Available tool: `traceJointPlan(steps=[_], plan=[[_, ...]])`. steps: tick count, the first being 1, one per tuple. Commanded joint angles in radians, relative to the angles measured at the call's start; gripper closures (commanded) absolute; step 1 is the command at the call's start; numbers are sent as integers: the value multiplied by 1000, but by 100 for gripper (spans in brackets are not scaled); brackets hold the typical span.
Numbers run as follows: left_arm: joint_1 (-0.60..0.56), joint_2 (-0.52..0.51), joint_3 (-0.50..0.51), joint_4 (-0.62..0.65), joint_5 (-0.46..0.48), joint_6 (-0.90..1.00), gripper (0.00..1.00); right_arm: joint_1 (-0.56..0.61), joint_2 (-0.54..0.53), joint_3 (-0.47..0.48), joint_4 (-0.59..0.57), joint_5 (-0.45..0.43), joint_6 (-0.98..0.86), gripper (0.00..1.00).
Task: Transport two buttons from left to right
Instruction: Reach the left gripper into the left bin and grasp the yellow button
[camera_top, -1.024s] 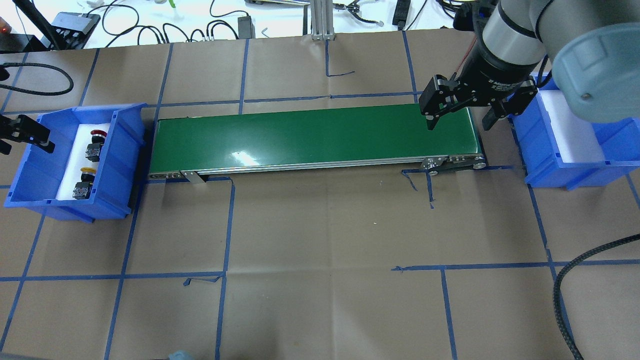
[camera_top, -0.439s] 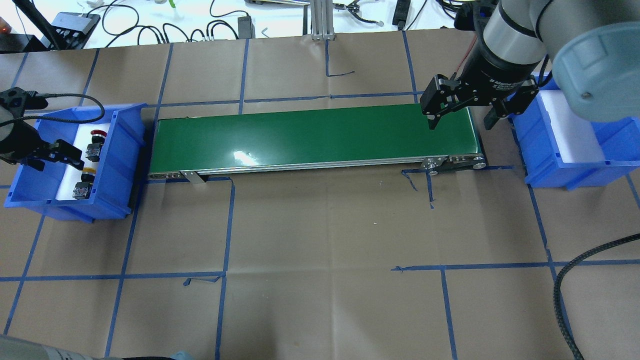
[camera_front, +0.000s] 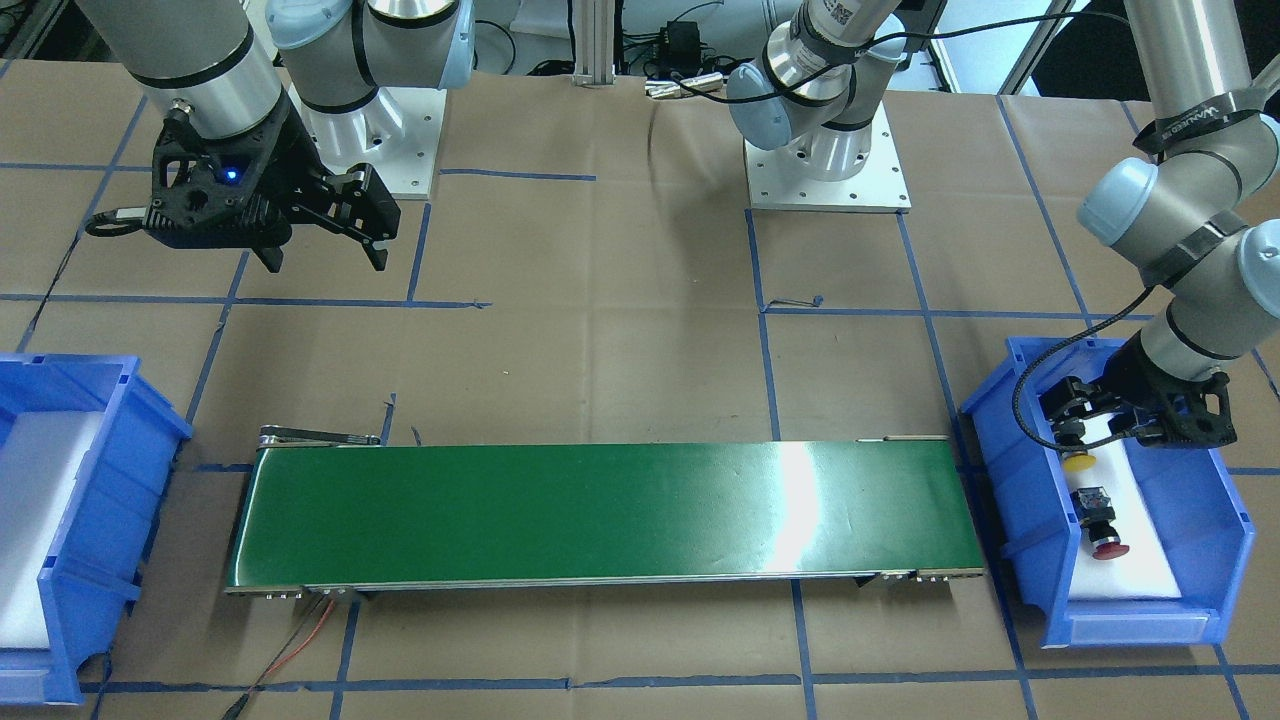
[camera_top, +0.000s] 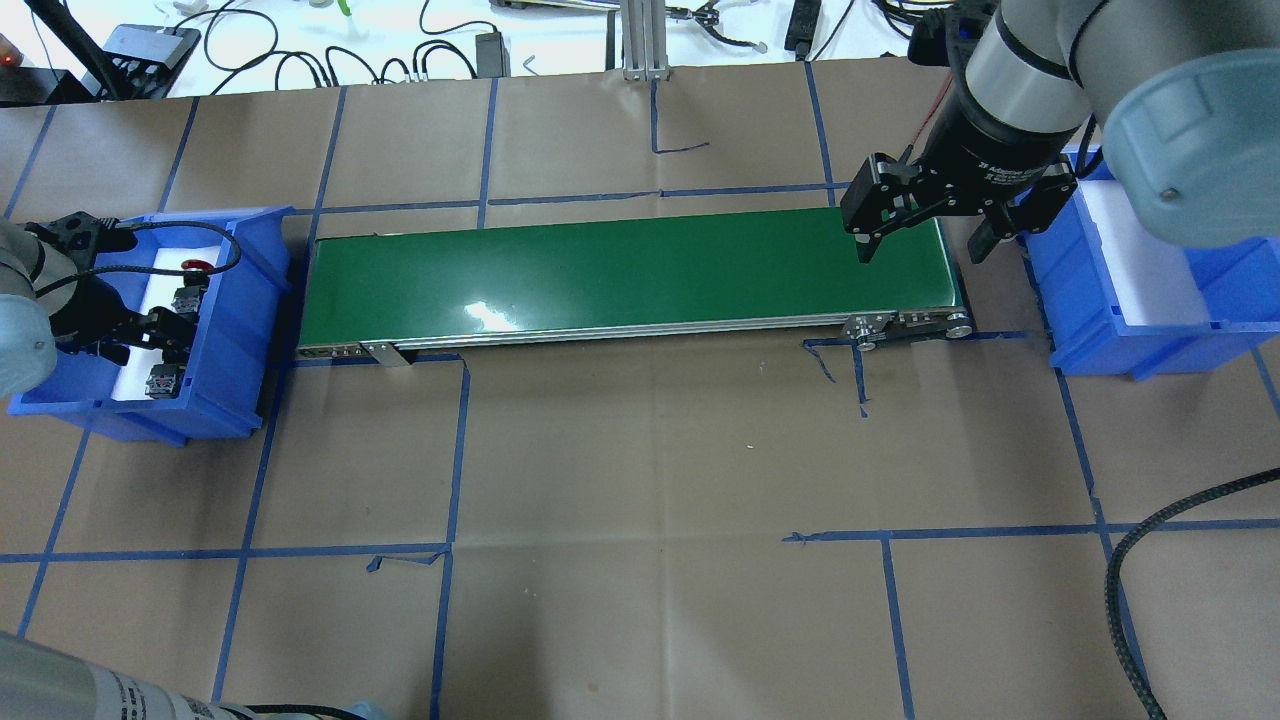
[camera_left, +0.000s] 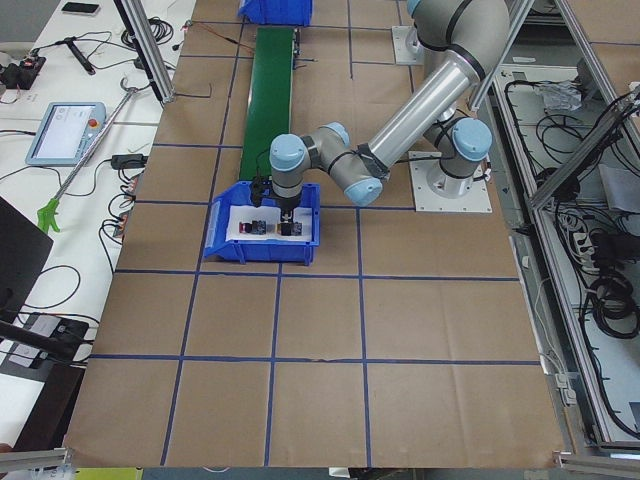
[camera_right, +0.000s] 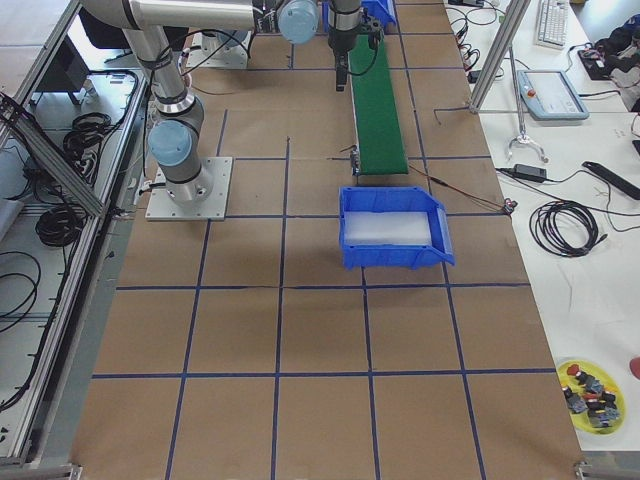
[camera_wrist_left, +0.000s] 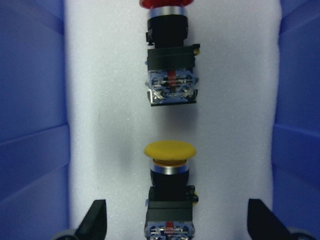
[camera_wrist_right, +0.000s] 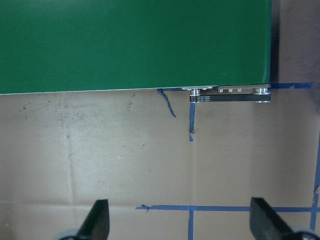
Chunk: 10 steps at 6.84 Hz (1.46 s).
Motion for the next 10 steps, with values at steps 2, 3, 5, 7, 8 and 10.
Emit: traceJointPlan(steps=[2, 3, 5, 7, 8, 10], plan=[[9, -10, -4, -5, 6, 3, 0, 0, 15, -8, -1, 1, -1, 0], [9, -24, -22, 2, 9, 3, 0, 0, 20, -15, -3, 7, -1, 0], [9, -35, -21, 5, 9, 0, 2, 0, 22, -12, -3, 4, -1, 0], [9, -35, -17, 5, 10, -1, 42, 0, 20, -12, -3, 0, -1, 0], [10, -35, -14, 5, 9, -2, 57, 0, 19, -13, -1, -2, -1, 0], [32, -38, -11, 5, 9, -4, 84, 0, 16, -15, -1, -7, -1, 0]])
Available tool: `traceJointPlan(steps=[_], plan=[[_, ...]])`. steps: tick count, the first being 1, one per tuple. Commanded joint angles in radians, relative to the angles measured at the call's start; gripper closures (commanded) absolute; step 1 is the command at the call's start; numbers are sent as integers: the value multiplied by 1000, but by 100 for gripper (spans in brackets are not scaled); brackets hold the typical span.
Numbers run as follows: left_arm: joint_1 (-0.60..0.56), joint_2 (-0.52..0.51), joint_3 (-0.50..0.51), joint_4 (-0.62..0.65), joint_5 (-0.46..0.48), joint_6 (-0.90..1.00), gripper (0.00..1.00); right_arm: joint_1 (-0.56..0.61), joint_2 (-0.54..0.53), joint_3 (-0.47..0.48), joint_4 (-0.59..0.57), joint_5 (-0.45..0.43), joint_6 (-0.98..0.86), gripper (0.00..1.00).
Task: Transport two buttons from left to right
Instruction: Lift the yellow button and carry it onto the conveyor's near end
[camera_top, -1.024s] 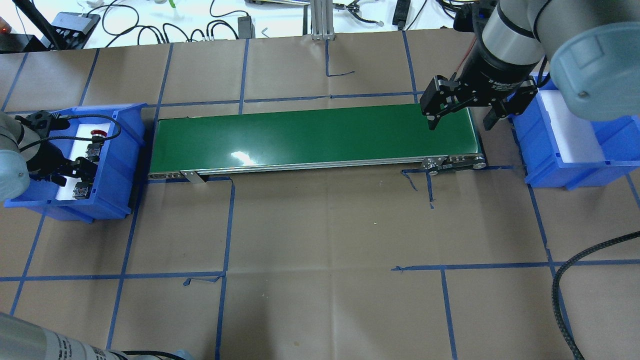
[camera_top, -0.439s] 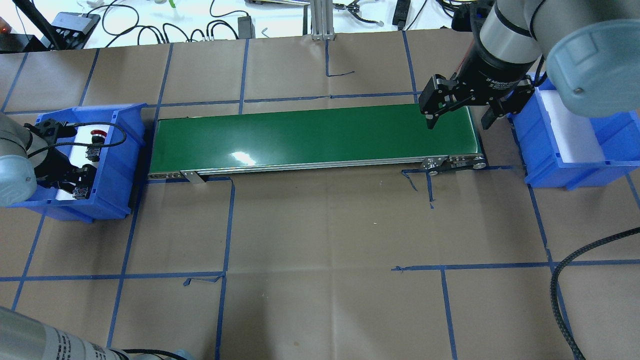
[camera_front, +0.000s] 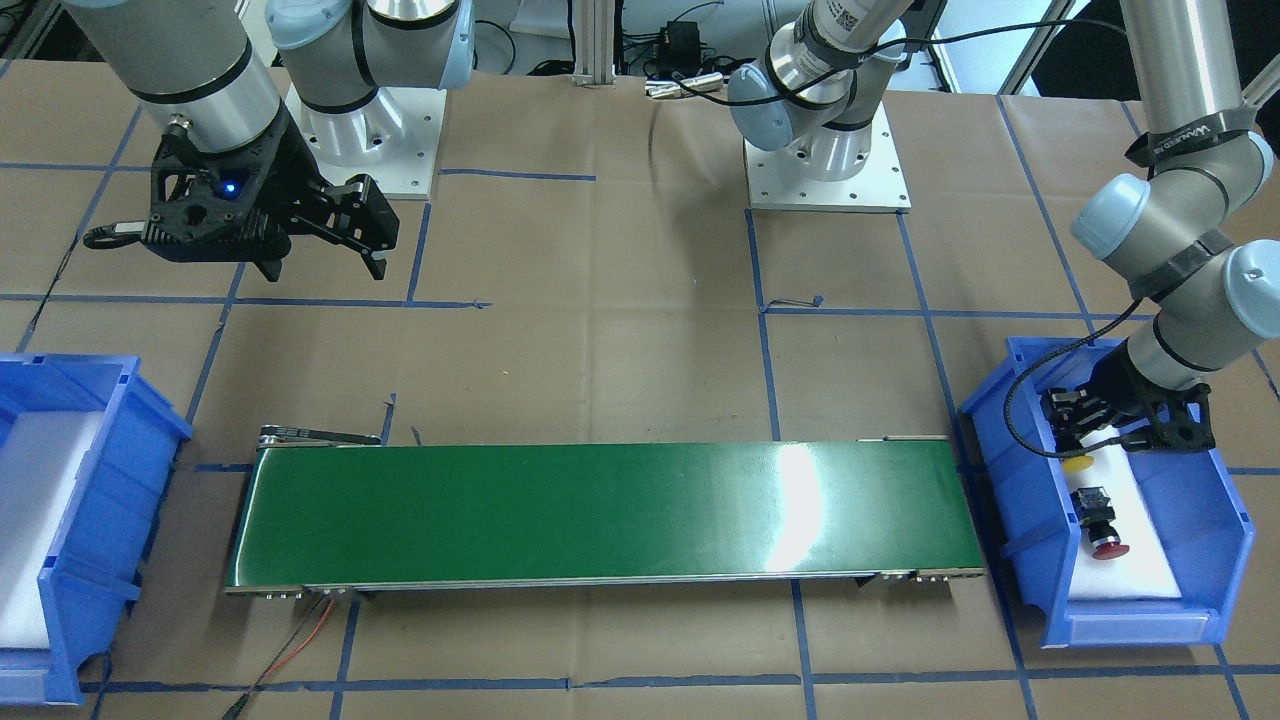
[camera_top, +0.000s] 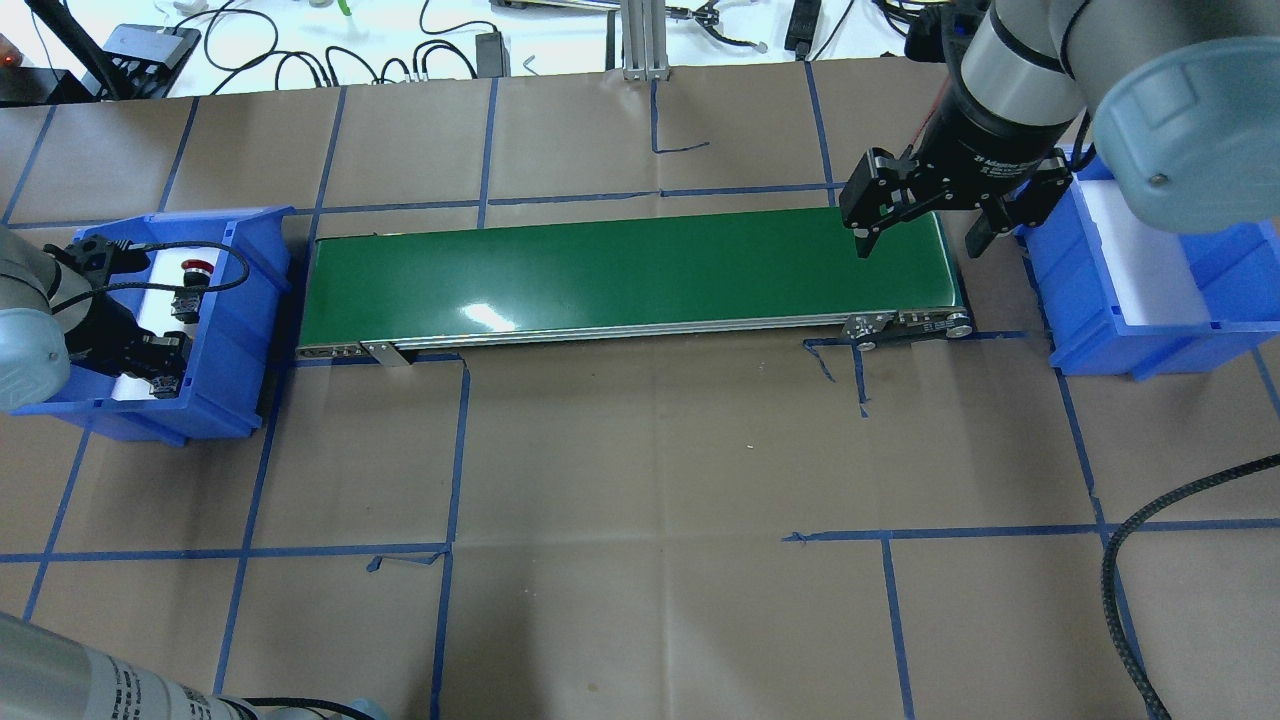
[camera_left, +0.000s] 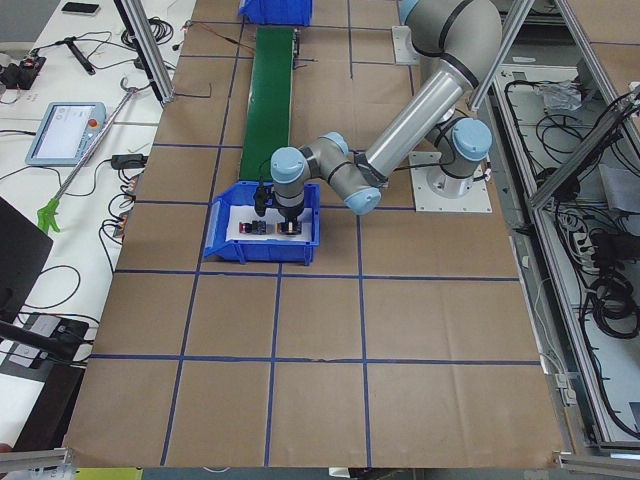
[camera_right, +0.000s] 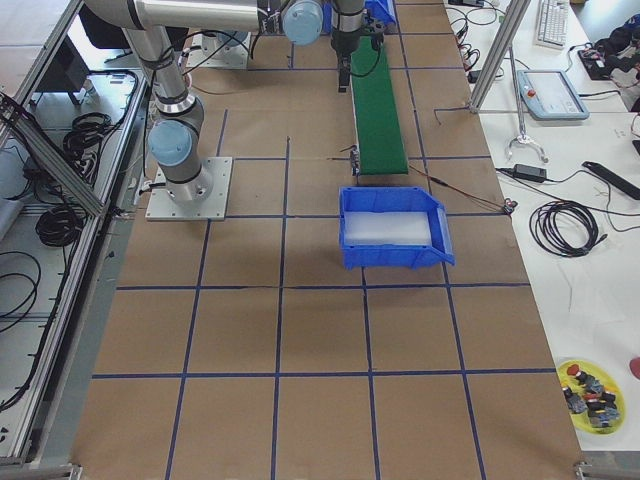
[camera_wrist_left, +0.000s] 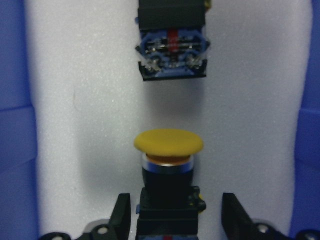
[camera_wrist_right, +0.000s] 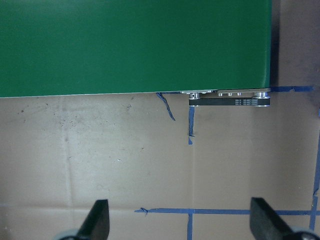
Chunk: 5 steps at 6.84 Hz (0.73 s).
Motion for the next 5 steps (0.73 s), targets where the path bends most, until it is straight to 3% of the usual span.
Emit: traceJointPlan(steps=[1, 3, 5], plan=[[23, 7, 4, 0, -2, 1, 94, 0, -6, 1, 2, -19, 3, 0], [18, 44, 87, -75, 0, 1, 94, 1, -9, -7, 2, -48, 11, 0], [10, 108, 215, -309, 0, -2, 94, 2, -9, -10, 3, -48, 12, 0]])
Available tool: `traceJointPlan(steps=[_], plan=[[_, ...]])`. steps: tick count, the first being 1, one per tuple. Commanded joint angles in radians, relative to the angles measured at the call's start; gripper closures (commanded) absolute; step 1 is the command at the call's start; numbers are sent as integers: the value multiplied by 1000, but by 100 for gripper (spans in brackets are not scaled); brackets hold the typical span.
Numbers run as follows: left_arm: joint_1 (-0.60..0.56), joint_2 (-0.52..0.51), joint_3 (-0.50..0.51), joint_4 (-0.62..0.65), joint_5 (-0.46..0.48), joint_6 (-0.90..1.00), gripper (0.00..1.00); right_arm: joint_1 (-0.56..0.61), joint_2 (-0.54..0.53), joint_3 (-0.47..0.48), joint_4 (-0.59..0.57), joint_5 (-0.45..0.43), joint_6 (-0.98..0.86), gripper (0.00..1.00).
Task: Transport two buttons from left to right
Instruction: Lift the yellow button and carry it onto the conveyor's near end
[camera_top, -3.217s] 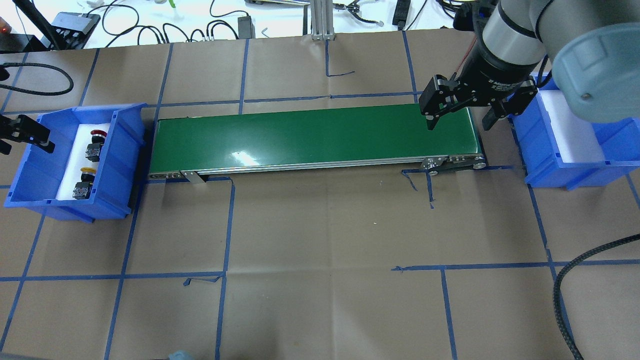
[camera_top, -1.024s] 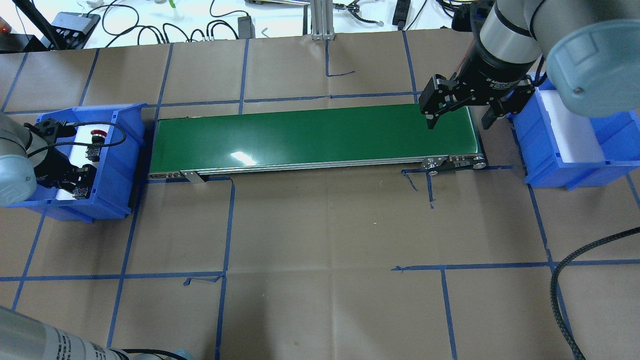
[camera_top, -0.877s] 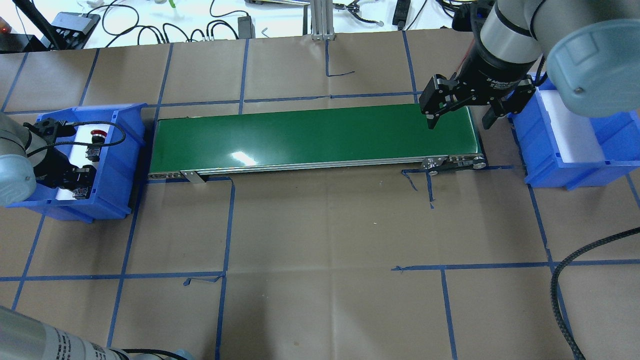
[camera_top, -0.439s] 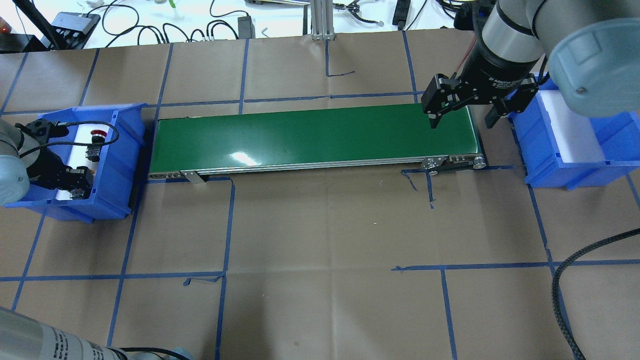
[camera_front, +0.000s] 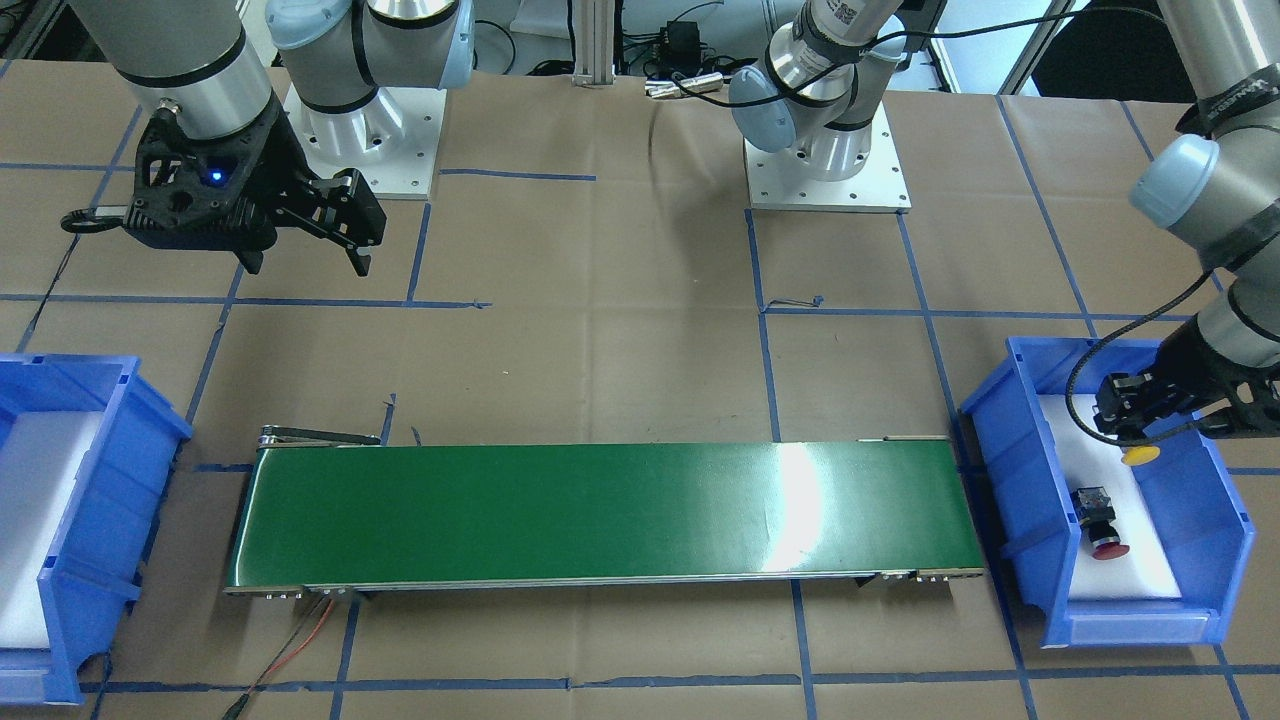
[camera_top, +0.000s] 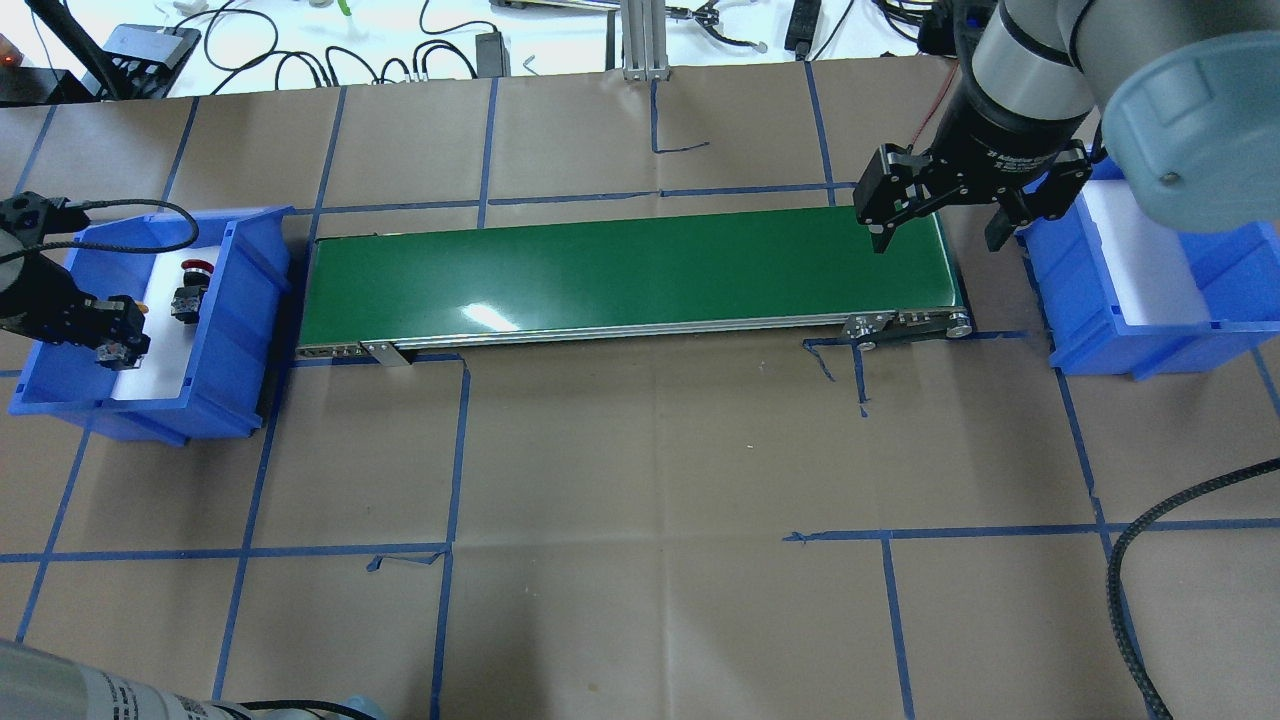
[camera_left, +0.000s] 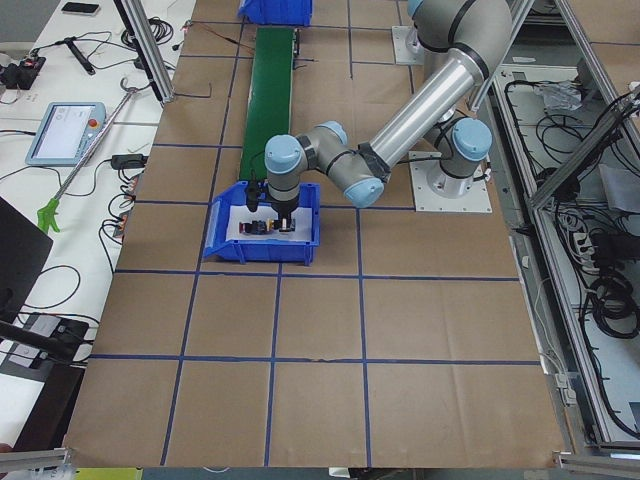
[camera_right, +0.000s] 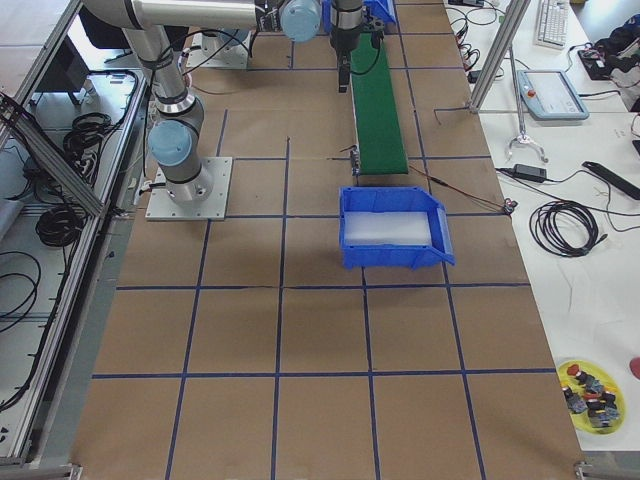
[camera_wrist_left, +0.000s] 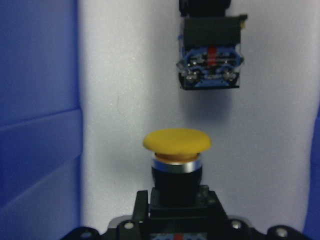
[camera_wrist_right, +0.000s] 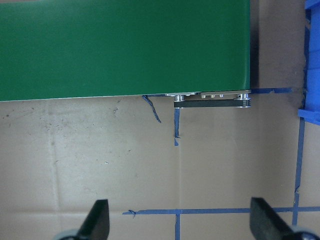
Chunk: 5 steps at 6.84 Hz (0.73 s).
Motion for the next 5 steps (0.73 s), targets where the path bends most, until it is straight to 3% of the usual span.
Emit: traceJointPlan(steps=[1, 3, 5], plan=[[-11, 54, 129, -214, 0, -5, 94, 0, 0, -2, 1, 0, 1, 0], [-55, 53, 257, -349, 2, -29, 94, 0, 1, -2, 0, 3, 1, 0], [-147, 32, 309, -360, 15, -112, 94, 2, 1, 0, -2, 6, 1, 0]])
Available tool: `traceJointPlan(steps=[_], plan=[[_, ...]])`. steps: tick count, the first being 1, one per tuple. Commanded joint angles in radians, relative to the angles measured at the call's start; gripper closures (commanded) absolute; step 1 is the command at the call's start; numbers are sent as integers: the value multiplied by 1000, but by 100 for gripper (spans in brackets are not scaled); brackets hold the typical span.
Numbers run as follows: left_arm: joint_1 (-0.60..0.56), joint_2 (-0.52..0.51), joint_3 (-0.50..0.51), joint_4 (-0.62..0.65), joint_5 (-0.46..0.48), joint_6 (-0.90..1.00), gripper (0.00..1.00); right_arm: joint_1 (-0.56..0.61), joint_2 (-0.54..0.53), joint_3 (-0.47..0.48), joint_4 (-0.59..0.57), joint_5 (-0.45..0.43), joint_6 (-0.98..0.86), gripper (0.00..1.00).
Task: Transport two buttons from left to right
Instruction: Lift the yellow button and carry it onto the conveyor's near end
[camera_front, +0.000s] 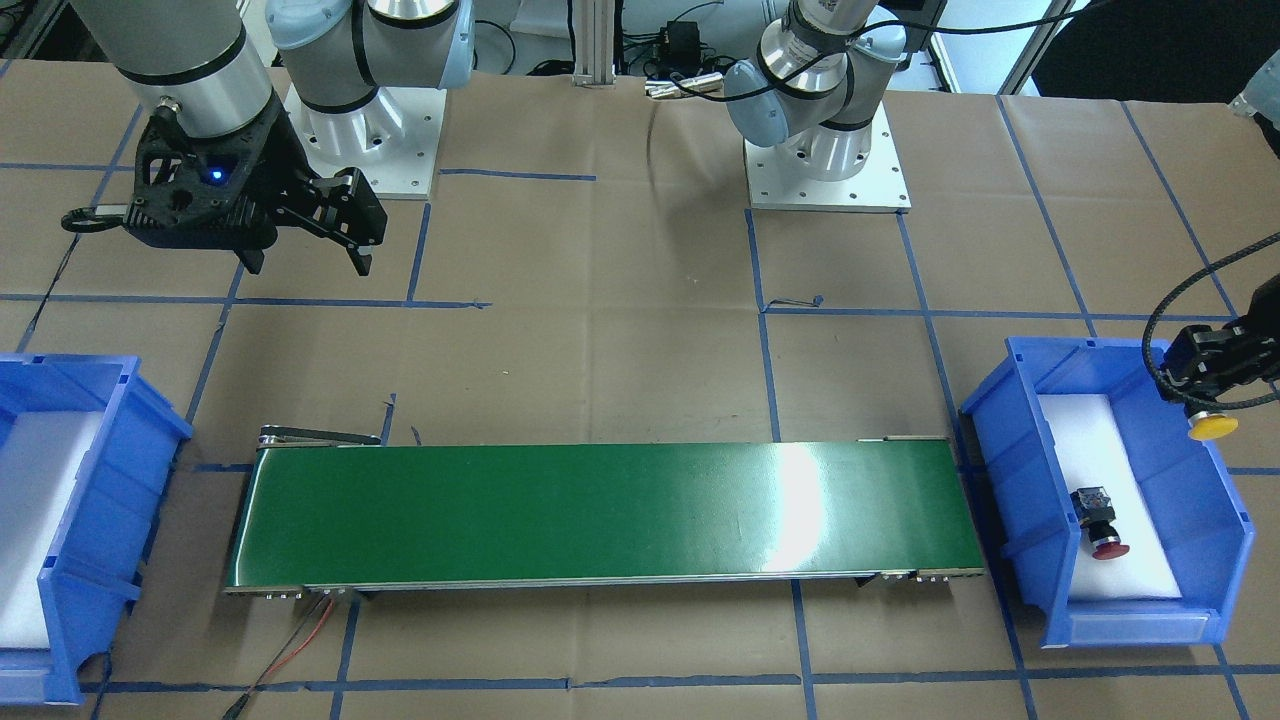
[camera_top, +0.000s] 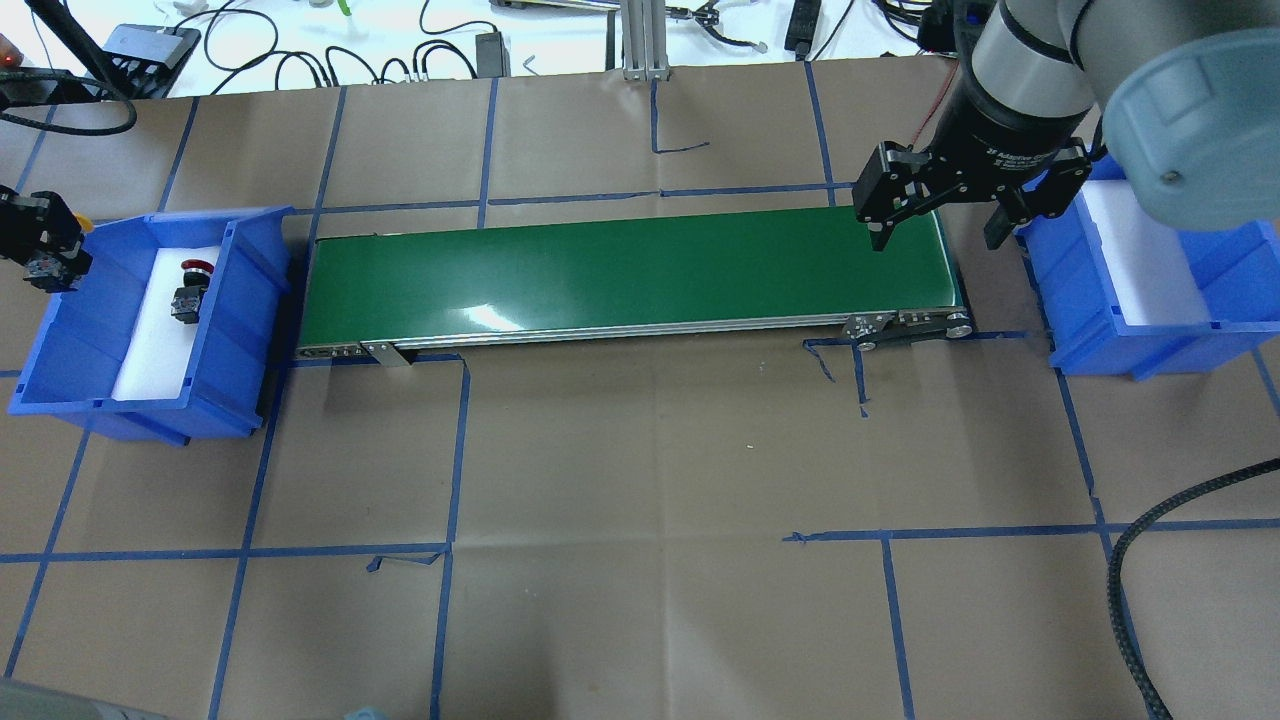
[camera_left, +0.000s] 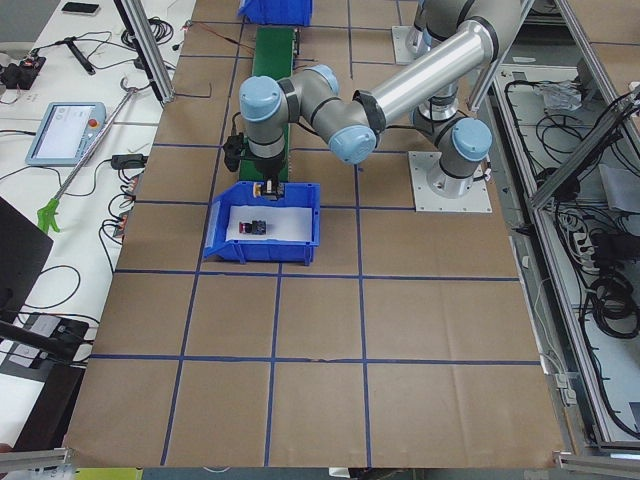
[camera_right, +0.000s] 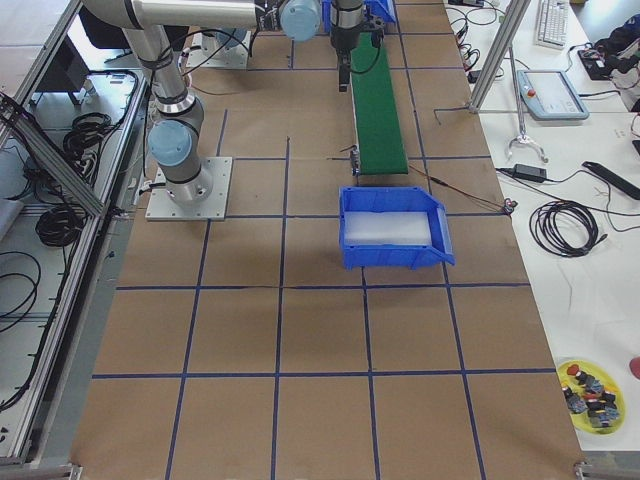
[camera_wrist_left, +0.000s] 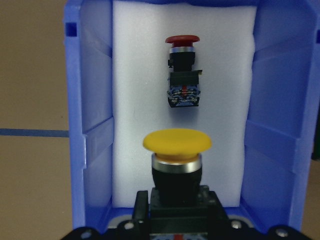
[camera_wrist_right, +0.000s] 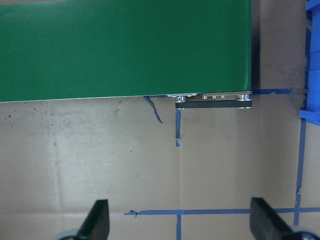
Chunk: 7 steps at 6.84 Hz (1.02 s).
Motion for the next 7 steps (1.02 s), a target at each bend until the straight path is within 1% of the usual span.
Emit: traceJointPlan(steps=[1, 3, 4, 5, 6, 7], plan=[[-143, -17, 39, -3, 34, -111, 94, 0, 0, 1, 1, 4, 0, 0], [-300, -36, 24, 0, 56, -205, 94, 2, 0, 1, -1, 4, 0, 0], [-345, -56, 14, 0, 53, -311, 94, 2, 0, 1, -1, 4, 0, 0], [-383, -96, 6, 1, 51, -344, 94, 2, 0, 1, -1, 4, 0, 0], [-397, -127, 1, 6, 50, -352, 95, 2, 0, 1, -1, 4, 0, 0], [-407, -153, -9, 47, 47, -384, 95, 2, 0, 1, 1, 4, 0, 0]])
